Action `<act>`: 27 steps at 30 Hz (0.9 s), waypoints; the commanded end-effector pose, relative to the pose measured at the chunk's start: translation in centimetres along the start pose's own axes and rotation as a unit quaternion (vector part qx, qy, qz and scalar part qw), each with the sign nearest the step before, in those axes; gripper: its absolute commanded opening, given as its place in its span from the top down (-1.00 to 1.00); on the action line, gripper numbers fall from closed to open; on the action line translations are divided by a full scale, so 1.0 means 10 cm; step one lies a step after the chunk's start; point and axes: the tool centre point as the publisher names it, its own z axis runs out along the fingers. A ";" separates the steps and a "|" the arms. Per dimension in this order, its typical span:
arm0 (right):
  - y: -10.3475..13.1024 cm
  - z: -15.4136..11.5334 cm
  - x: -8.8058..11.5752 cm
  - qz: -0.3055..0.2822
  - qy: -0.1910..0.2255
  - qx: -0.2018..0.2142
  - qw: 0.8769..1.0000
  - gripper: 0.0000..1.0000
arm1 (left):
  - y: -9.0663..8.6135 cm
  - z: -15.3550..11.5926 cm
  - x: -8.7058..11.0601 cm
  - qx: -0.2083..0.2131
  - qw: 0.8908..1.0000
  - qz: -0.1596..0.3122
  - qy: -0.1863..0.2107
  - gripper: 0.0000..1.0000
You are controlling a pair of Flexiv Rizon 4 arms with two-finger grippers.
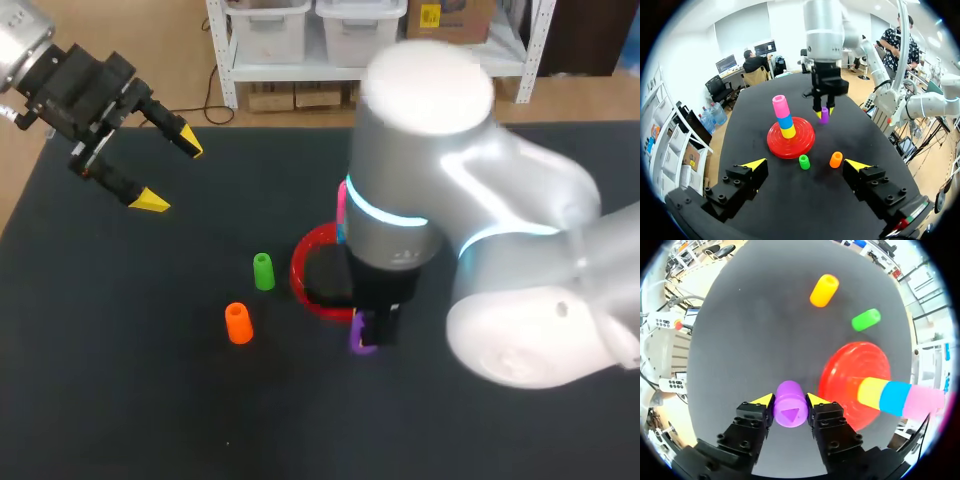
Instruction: Pick up and stack the cylinders on the red base in this order: pink,purple,orange,green
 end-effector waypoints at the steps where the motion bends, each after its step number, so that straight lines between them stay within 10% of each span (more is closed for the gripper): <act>1: -0.02 -0.40 0.15 0.001 -0.010 -0.003 1.000 1.00 | -0.01 0.01 0.01 -0.002 1.000 0.001 0.000 -1.00; 12: -0.56 -1.43 0.22 -0.002 -0.033 0.026 0.999 1.00 | -0.01 0.01 0.01 -0.002 1.000 0.001 0.000 -1.00; 27: -1.22 -1.68 0.01 -0.023 -0.011 0.058 0.998 1.00 | -0.01 0.01 0.01 -0.002 1.000 0.001 0.000 -1.00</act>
